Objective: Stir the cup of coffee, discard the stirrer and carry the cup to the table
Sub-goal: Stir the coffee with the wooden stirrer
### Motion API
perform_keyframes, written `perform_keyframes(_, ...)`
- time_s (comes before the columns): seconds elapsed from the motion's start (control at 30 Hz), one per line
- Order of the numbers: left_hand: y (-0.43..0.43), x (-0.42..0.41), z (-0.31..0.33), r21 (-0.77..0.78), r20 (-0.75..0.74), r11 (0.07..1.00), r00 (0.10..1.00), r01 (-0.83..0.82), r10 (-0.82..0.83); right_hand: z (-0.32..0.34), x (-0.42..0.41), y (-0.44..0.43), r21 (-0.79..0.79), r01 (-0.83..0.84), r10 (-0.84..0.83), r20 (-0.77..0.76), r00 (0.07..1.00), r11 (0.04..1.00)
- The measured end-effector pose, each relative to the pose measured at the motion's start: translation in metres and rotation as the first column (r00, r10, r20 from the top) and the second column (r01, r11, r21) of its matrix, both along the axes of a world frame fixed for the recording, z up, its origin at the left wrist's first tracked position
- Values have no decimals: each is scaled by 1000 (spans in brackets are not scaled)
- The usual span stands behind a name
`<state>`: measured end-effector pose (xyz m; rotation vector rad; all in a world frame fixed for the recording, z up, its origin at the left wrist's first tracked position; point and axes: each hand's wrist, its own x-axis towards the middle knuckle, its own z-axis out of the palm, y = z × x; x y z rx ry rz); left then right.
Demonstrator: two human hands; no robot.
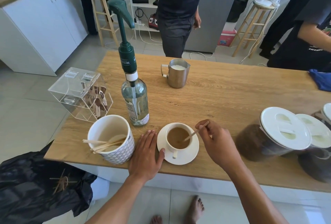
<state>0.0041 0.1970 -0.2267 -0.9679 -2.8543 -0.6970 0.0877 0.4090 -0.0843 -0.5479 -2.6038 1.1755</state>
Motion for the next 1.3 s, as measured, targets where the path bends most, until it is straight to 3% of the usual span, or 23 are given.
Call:
perform_keyframes(0.17, -1, 0, 0, -7, 2, 1000, 1000, -2, 2, 1, -1, -3, -54, -85, 87, 28, 996, 995)
perform_keyframes(0.3, 0, 0, -1, -19, -3, 1000, 1000, -4, 4, 2, -1, -1, -29, 9, -9, -6, 1000, 1000)
perform_keyframes(0.43, -1, 0, 0, -19, -5, 1000, 1000, -5, 5, 0, -2, -3, -69, -76, 77, 23, 997, 995)
perform_keyframes(0.57, 0, 0, -1, -16, -5, 1000, 1000, -5, 5, 3, -3, -1, -21, 8, -8, 19, 1000, 1000)
perform_keyframes(0.73, -1, 0, -1, -13, 2, 1000, 1000, -3, 3, 3, -4, -5, -77, -78, 81, 37, 996, 994)
perform_keyframes(0.9, 0, 0, -1, -3, 1, 1000, 1000, 3, -3, 6, -5, -3, 9, -2, 2, -6, 1000, 1000)
perform_keyframes(1.0, 0, -1, -1, -1, 5, 1000, 1000, 9, -9, 5, -5, -6, -32, -73, 73, 27, 997, 997)
perform_keyframes(1.17, 0, -1, -3, -14, 2, 1000, 1000, 7, -7, 7, -4, -4, -9, 17, -17, 13, 1000, 1000)
perform_keyframes(1.3, 0, -1, -2, -17, 6, 1000, 1000, 9, -9, 7, -4, -4, -52, -39, 40, 35, 999, 998)
